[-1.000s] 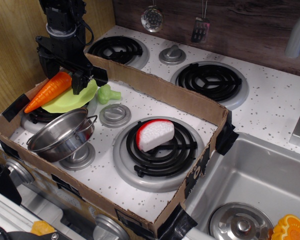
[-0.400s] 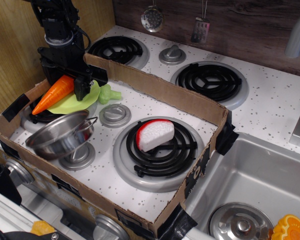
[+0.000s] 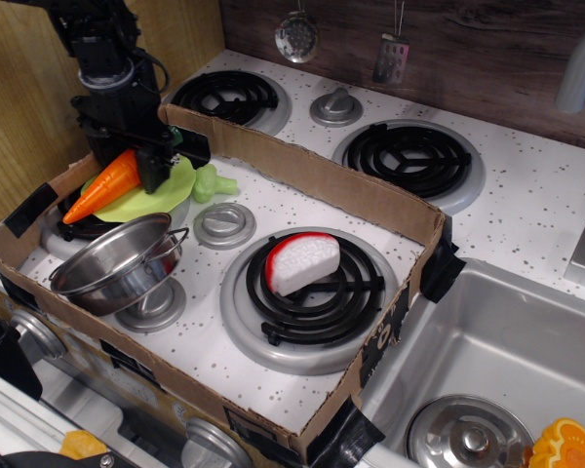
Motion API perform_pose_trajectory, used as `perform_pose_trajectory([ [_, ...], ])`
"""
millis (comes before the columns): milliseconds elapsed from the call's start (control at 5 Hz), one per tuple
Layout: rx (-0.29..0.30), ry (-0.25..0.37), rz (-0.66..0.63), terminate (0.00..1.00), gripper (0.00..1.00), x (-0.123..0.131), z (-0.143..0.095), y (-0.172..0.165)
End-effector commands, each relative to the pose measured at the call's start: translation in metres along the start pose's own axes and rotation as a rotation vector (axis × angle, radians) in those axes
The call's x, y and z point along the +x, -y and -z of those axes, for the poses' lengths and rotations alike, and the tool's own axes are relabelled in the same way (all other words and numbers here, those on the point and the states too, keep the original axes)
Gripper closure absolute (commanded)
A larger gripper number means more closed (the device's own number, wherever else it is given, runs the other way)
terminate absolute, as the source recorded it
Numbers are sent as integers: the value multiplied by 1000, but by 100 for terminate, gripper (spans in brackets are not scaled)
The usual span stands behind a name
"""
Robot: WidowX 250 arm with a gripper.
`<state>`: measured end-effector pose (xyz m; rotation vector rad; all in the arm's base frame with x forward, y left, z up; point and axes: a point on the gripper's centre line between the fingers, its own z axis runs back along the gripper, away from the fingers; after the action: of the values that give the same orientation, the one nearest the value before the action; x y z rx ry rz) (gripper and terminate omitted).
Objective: Take carrot off plate
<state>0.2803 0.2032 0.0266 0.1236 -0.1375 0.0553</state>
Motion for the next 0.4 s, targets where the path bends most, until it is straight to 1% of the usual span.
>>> perform_pose_trajectory([
  [0,82,52,0,0,100,-2,-20,-12],
  [200,149,35,35,0,100,8,-42,-8],
])
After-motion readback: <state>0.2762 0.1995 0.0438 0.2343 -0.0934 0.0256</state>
